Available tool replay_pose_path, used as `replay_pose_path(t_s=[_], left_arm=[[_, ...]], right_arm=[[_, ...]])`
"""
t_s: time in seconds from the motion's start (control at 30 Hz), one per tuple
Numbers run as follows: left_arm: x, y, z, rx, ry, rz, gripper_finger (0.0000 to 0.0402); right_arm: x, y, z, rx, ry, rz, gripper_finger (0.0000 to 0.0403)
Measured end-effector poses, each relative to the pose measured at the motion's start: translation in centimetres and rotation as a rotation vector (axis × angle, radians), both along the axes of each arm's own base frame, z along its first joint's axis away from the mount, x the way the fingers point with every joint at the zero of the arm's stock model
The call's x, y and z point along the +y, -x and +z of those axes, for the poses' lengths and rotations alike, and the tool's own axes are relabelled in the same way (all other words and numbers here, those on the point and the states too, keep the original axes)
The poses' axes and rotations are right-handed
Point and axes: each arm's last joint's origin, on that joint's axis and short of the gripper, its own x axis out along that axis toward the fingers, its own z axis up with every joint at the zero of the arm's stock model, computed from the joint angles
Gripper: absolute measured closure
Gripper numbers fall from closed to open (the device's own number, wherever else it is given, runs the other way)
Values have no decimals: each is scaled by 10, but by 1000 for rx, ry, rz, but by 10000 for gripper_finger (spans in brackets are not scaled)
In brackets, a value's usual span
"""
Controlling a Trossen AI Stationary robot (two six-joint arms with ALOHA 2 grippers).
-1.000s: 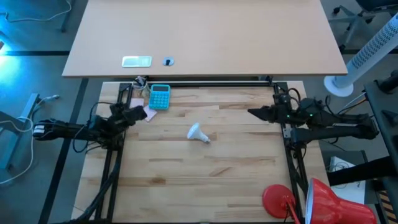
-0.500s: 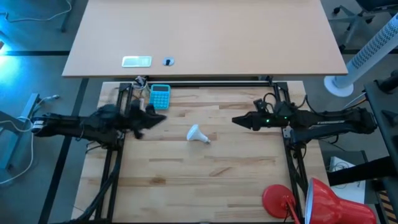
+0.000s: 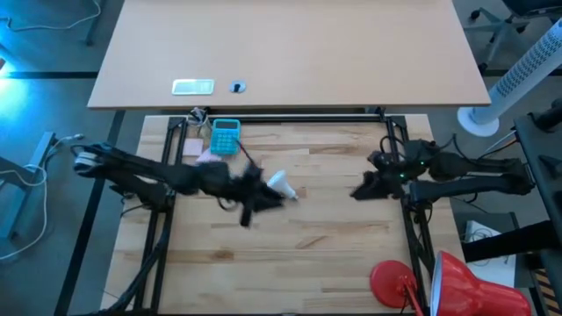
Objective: Screw lightbulb
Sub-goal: Insert the light bulb into the red lamp
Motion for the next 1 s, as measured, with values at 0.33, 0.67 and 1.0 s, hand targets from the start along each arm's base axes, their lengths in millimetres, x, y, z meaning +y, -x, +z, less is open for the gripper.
replay_pose_path(t_s=[0.33, 0.67, 1.0], left_arm=[[-101, -107, -49, 106, -86, 94, 259], [-184, -211, -124, 93, -36, 165, 257], [-217, -216, -155, 59, -6, 81, 210]], right_arm=[[18, 33, -4, 344, 2, 313, 149], [27, 46, -42, 1037, -81, 289, 139], [27, 41, -45, 984, 24, 259, 99]])
